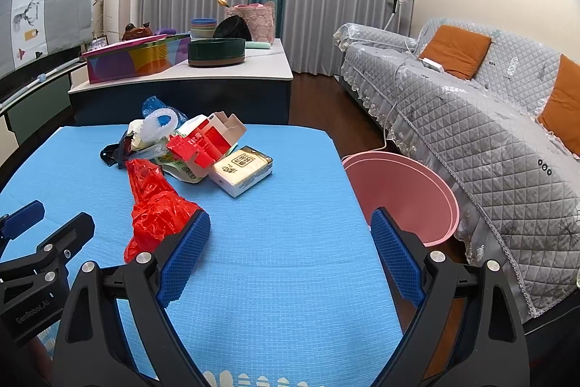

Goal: Collect trash

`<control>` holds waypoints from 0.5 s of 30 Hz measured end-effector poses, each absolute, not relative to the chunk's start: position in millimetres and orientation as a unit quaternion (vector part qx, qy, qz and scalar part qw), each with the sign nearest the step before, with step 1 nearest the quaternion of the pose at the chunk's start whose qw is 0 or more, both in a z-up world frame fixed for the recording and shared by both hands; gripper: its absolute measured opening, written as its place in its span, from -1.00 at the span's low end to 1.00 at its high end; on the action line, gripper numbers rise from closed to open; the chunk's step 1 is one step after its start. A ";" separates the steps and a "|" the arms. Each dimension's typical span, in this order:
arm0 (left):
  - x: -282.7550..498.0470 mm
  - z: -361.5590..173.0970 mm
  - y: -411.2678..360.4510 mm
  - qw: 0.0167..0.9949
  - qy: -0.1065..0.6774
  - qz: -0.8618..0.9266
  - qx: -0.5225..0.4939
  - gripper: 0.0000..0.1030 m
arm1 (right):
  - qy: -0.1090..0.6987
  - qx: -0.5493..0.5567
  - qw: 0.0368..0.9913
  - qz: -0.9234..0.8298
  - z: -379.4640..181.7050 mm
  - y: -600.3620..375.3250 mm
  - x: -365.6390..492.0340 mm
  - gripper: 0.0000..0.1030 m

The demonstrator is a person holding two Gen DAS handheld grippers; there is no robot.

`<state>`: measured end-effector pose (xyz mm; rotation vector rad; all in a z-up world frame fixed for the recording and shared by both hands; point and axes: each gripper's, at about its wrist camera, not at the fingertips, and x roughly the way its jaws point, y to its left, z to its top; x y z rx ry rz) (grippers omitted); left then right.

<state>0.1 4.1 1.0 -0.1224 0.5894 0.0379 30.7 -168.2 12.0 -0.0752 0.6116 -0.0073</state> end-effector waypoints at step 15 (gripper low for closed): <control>-1.0 0.0 -0.9 0.954 0.292 0.017 -0.061 0.65 | 0.302 -0.030 0.953 -0.003 12.6 -170.9 30.5 0.72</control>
